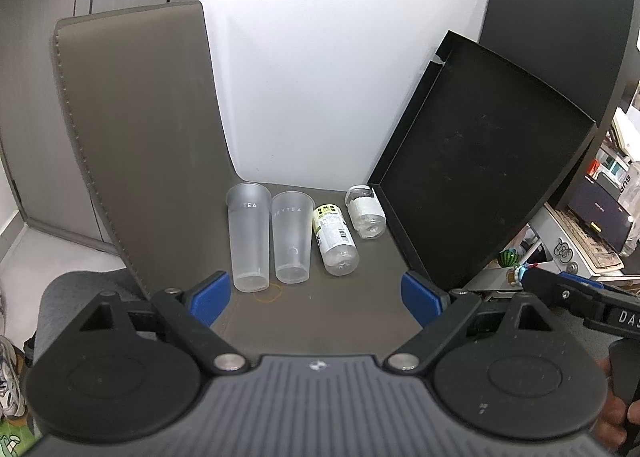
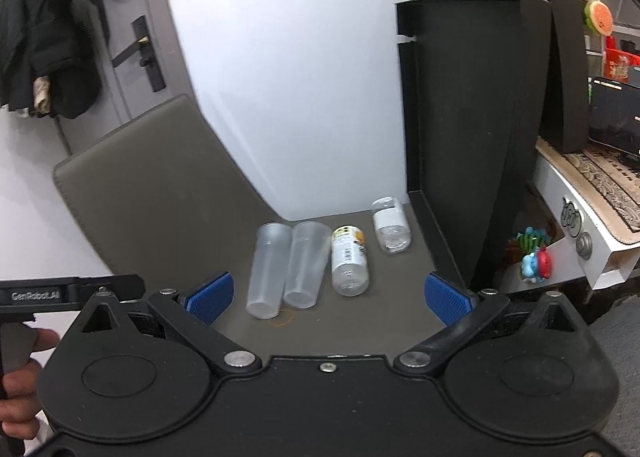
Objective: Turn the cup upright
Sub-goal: 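Move the right gripper to the clear cup beside the yellow-label bottle and grasp it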
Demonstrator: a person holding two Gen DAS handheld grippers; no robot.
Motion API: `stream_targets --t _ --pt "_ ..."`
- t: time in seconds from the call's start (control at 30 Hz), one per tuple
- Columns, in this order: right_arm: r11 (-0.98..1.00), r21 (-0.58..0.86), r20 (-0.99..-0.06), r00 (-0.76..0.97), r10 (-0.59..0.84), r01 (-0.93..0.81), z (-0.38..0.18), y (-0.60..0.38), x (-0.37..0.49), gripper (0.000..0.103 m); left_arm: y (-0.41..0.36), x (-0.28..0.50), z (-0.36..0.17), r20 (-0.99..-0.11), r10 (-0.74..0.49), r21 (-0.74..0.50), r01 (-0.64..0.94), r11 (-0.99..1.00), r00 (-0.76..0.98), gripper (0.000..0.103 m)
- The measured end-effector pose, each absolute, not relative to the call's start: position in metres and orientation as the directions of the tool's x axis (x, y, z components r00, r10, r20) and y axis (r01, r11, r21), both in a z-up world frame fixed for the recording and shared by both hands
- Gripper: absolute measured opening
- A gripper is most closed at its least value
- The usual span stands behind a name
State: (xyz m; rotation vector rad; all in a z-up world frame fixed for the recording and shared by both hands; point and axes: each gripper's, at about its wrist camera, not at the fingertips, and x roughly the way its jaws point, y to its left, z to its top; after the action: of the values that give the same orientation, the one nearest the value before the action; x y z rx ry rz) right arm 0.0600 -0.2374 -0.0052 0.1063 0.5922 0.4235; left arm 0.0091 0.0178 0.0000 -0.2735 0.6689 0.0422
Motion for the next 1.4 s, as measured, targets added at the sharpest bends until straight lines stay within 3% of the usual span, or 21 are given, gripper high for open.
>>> stream_targets --t 0.7,1.4 --pt "0.915 0.269 -0.601 0.69 0.403 -0.3 -0.032 -0.227 0.127 0.103 0.031 0.104 -0.026 -0.688 -0.078 -0.252 -0.137 0.958 0.722 0.09" --pt "0.912 0.326 -0.7 0.584 0.41 -0.249 -0.075 -0.202 0.206 0.097 0.037 0.224 -0.081 -0.796 -0.122 -0.276 -0.175 0.945 0.593 0.081"
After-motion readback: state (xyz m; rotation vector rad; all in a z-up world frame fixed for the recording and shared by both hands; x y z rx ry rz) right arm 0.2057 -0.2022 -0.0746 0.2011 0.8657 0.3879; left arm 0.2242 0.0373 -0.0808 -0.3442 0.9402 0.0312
